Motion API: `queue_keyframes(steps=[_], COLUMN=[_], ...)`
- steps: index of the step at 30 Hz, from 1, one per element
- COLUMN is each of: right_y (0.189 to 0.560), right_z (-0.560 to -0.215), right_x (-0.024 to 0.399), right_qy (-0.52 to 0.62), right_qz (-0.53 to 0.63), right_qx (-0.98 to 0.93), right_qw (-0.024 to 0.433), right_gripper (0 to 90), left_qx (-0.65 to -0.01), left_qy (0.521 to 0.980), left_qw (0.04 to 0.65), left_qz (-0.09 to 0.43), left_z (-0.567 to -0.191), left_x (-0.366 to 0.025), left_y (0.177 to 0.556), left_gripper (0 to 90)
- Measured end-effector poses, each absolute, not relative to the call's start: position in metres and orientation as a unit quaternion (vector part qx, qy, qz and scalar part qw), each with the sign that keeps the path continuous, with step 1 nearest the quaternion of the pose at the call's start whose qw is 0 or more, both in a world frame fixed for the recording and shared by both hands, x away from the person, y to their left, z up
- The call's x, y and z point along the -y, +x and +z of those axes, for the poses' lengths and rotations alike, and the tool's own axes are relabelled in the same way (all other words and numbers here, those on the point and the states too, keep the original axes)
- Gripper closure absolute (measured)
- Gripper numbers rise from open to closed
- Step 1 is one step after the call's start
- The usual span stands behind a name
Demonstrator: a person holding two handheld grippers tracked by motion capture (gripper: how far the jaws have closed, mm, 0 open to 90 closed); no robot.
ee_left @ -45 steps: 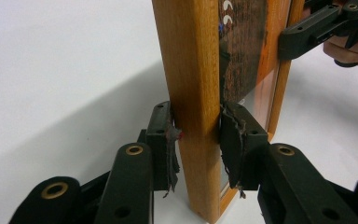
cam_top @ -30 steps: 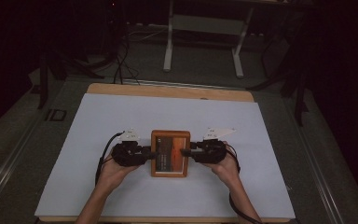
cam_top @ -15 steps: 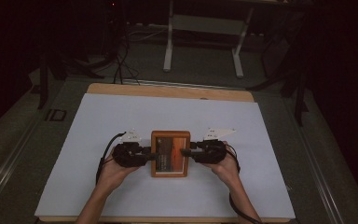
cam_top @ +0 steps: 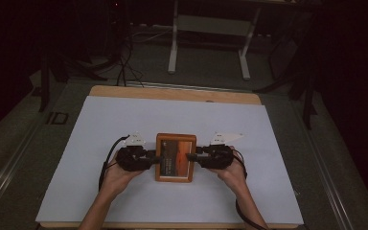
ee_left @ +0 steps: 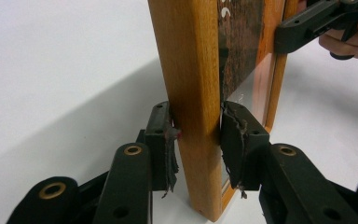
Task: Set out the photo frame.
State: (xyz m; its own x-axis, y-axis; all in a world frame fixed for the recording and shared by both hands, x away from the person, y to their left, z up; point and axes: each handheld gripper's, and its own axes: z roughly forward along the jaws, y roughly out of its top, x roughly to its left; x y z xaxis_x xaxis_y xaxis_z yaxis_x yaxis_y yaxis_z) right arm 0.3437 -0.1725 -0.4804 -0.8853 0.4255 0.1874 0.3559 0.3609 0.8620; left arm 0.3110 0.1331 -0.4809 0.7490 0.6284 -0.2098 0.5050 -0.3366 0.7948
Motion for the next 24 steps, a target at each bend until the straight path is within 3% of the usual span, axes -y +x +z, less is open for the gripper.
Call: queue_keyframes(steps=[4, 14, 24], right_y=[0.343, 0.341, 0.334], right_z=[-0.481, -0.477, -0.468], right_x=[0.172, 0.185, 0.226], right_qy=[0.236, 0.26, 0.295], right_qz=[0.511, 0.513, 0.513], right_qx=[-0.825, -0.816, -0.802], right_qw=[0.037, 0.049, 0.075], right_gripper=[60.7, 39.3, 35.9], left_qx=[-0.35, -0.352, -0.377], left_qy=[0.807, 0.793, 0.778], left_qw=[0.471, 0.494, 0.496], left_qz=[0.062, 0.054, 0.083], left_z=[-0.48, -0.476, -0.471], left_x=[-0.136, -0.147, -0.172], left_y=[0.312, 0.312, 0.309], left_gripper=[62.3, 48.8, 46.3])
